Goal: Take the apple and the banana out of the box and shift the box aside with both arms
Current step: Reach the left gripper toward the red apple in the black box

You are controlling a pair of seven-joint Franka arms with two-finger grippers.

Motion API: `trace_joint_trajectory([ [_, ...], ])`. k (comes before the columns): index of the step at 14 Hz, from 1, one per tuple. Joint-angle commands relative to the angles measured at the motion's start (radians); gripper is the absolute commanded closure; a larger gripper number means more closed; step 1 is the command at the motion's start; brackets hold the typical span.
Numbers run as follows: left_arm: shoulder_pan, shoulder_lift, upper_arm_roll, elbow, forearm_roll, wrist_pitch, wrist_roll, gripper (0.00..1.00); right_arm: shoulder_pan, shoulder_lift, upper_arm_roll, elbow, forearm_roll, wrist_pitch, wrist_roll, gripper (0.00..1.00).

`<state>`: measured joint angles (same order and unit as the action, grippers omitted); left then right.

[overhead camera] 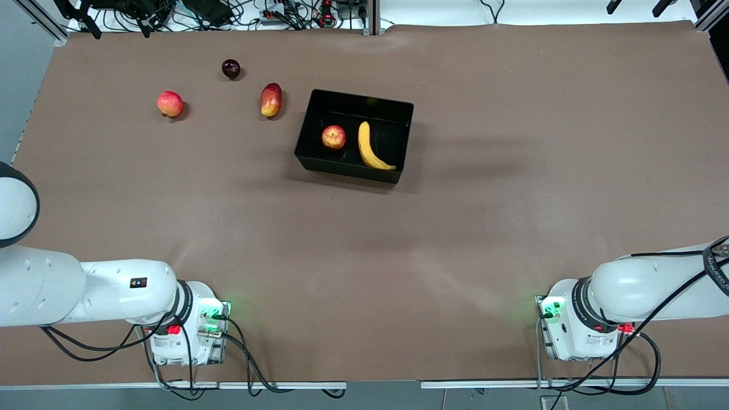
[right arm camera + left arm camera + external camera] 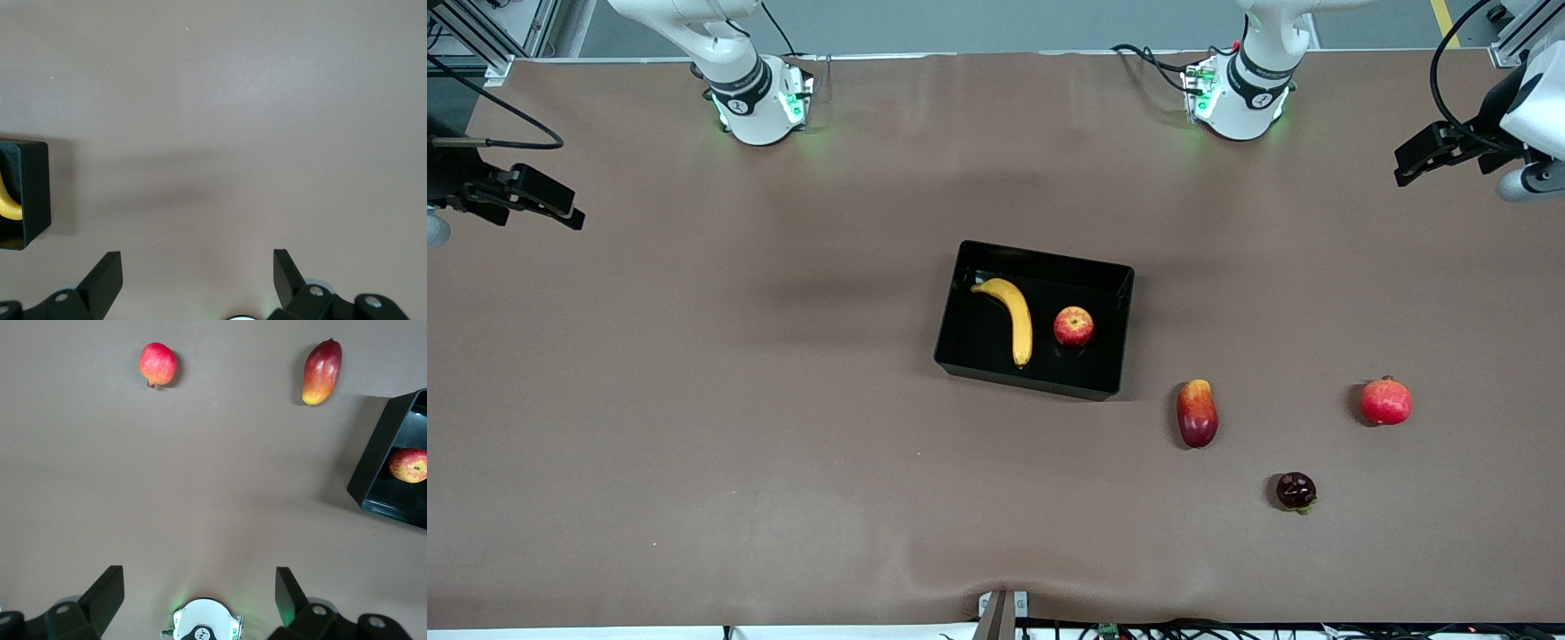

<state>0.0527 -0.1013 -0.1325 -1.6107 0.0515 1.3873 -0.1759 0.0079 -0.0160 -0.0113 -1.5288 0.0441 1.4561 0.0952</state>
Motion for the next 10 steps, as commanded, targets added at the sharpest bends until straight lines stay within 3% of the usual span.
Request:
trace_joint_trajectory([
  [1,0.004,0.012,0.002,0.028,-0.015,-0.024,0.016,0.0,0.01,-0.001,-0.006,0.01,-0.001,-0.005,0.001,0.0],
  [10,0.035,0.069,0.002,0.103,-0.016,-0.024,0.007,0.0,0.012,-0.001,-0.006,0.01,-0.001,-0.005,0.001,0.0],
])
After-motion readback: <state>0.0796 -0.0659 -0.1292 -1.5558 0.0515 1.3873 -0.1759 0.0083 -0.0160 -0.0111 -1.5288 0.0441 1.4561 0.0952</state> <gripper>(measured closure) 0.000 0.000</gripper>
